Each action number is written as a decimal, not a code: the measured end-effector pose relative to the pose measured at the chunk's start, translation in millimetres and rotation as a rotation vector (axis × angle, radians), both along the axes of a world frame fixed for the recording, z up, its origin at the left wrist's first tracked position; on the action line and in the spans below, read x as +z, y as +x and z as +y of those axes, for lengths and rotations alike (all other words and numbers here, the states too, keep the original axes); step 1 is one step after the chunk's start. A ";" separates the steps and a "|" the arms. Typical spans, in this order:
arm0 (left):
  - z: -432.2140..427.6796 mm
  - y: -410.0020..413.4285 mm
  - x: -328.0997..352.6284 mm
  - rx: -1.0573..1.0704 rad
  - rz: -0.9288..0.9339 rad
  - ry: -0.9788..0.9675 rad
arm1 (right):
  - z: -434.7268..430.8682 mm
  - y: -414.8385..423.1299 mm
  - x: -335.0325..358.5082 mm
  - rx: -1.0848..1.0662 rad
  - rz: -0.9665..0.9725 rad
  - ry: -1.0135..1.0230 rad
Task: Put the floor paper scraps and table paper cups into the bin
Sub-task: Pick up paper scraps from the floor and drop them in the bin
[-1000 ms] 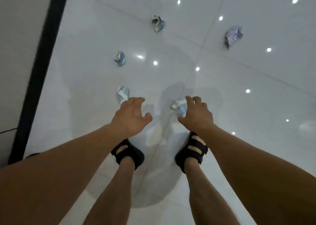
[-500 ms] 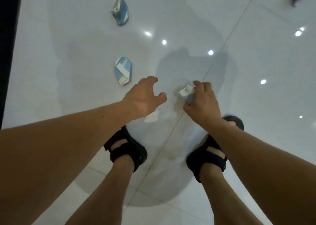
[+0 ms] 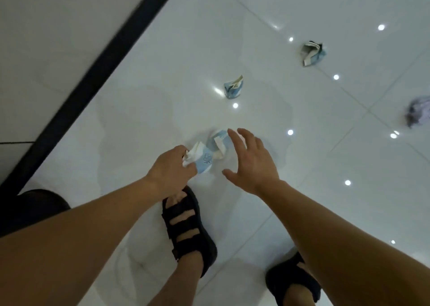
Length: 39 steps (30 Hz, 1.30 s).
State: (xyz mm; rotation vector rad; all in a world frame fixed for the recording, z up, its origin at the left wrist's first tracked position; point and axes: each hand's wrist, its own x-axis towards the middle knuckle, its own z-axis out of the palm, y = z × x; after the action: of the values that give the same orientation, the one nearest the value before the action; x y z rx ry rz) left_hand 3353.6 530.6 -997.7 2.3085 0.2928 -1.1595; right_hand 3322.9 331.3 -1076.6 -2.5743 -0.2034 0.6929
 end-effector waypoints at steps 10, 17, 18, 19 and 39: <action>98.8 -40.6 -33.3 0.225 -0.054 0.176 | 73.7 9.4 -64.8 0.250 0.057 -0.313; 77.0 -25.2 19.5 0.289 -0.137 0.025 | 62.9 2.2 25.5 0.116 0.008 -0.045; 74.2 -20.1 35.0 0.296 -0.142 0.014 | 64.1 7.4 47.6 0.136 -0.015 -0.031; 71.8 -14.5 52.8 0.296 -0.146 -0.002 | 65.1 13.7 71.9 0.149 -0.027 -0.020; 104.2 -22.3 443.6 0.269 -0.312 0.035 | 102.0 43.9 520.6 0.365 -0.153 -0.035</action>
State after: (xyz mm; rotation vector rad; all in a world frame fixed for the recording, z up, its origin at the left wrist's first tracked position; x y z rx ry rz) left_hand 3331.3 634.8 -554.0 2.3483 0.4899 -0.6583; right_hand 3366.8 433.3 -556.1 -2.6522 -0.7300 0.6267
